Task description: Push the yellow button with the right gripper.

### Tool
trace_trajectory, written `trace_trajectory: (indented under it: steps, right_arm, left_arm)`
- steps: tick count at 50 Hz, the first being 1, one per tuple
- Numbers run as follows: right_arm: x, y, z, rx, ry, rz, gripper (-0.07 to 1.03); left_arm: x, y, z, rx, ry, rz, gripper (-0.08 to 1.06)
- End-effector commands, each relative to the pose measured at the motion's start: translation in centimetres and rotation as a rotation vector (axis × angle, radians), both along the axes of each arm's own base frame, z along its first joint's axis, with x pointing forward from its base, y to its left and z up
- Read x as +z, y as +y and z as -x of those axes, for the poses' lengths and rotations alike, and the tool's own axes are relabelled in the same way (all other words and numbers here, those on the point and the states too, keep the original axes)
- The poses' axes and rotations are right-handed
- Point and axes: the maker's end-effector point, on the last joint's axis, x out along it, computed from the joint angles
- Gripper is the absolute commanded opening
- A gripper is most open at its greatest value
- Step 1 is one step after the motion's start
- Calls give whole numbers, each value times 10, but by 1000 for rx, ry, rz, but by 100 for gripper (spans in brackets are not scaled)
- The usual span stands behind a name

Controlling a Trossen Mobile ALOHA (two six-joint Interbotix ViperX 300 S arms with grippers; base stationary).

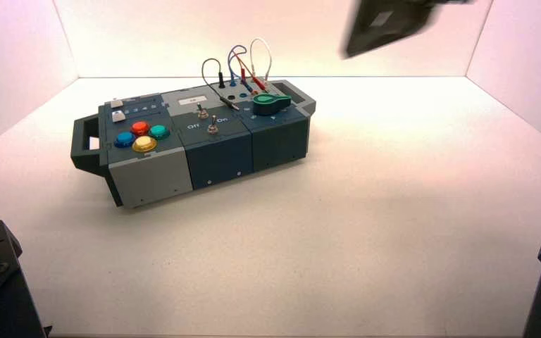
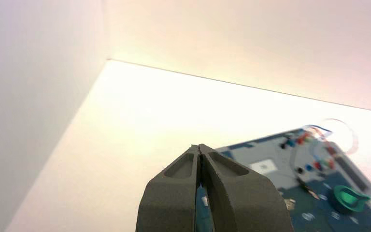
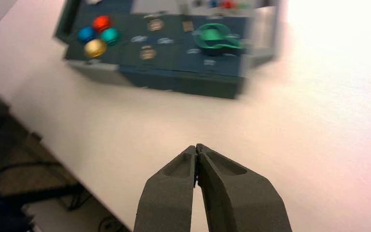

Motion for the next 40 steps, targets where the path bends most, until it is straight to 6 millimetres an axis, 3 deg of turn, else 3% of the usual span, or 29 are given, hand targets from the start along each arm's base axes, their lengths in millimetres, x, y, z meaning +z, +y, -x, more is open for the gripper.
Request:
trace_trajectory:
  steps: [1, 13, 20, 40]
  right_arm:
    - [9, 48, -6, 89, 9, 0, -2]
    - [-1, 128, -14, 218, 71, 69, -2]
    - [-11, 159, -17, 262, 122, 124, -2]
    - [-38, 205, -30, 285, 235, 170, -2]
  left_arm:
    - [10, 8, -4, 30, -9, -5, -3]
    - [7, 10, -3, 35, 12, -3, -3]
    - [7, 10, -2, 38, 15, -1, -3]
    - [6, 13, -2, 49, 17, -1, -3]
